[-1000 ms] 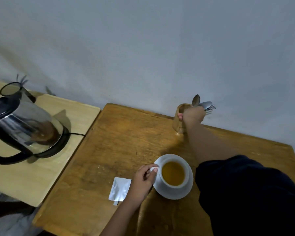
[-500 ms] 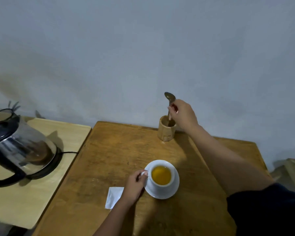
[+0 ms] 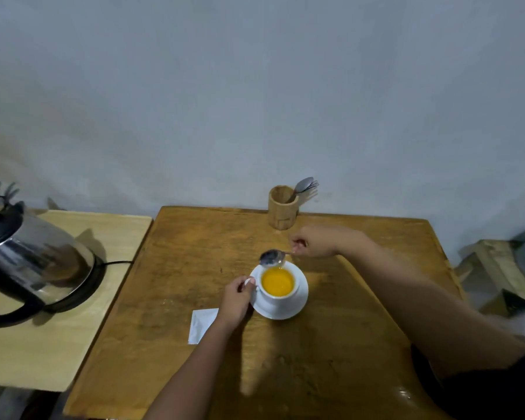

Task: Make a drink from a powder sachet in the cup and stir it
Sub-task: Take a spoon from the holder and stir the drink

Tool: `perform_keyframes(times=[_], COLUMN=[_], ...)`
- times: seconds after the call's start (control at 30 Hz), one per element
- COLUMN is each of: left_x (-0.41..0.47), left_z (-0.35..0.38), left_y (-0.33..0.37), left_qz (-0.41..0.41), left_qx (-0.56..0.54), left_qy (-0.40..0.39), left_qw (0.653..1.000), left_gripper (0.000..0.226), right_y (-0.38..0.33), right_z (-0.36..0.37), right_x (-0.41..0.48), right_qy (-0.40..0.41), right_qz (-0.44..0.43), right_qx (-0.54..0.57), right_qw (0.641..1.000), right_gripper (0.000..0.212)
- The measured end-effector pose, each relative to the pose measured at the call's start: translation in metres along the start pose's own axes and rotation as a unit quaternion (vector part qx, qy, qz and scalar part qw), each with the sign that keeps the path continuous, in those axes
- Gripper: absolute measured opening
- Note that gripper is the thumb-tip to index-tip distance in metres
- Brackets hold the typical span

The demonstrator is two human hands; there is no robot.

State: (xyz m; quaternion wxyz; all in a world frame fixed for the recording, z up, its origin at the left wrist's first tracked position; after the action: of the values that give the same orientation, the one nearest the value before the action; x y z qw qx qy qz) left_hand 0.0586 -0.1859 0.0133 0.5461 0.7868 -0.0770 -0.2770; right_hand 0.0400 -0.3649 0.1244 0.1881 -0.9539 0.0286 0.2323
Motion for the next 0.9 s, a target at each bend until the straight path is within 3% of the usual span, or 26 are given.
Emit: perform_keyframes(times=[0.23, 0.37, 0.5, 0.67, 0.9], left_x=[0.004, 0.006, 0.006, 0.006, 0.005], left_z=[0.0, 0.002, 0.004, 0.004, 0.003], left_y=[-0.005, -0.005, -0.003, -0.004, 0.003], left_qz=[-0.009, -0.001, 0.017, 0.032, 0.087], left_qx=[0.011, 0.035, 0.037, 0.05, 0.178], left_qy=[0.0, -0.005, -0.005, 0.001, 0.053], left_qw=[1.0, 0.999, 0.999, 0.998, 0.979], left_gripper=[0.024, 0.023, 0.019, 0.018, 0.025], right_y=[-0.001, -0.008, -0.013, -0.019, -0.033], right_z=[0.011, 0.008, 0.007, 0.008, 0.014], right_x=[-0.002, 0.007, 0.007, 0.004, 0.002], right_qy=[-0.053, 0.02, 0.059, 0.078, 0.056], right_qz=[0.044, 0.011, -0.017, -0.053, -0.104], right_qx=[0.001, 0.01, 0.092, 0.155, 0.061], right_qw=[0.998, 1.0, 0.994, 0.983, 0.991], right_gripper=[0.028, 0.016, 0.004, 0.01, 0.015])
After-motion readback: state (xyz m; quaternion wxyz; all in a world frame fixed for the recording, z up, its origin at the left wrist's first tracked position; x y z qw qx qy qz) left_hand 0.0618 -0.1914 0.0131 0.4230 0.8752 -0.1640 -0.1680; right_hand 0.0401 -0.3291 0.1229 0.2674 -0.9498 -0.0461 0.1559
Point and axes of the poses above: each hand's wrist, its own x-axis towards the middle knuckle, its own z-axis out of the palm, y = z × x, the point moved 7 cm from there along x, towards the middle knuckle, and after that the axes turned 3 degrees about x, right-handed, at the moved point
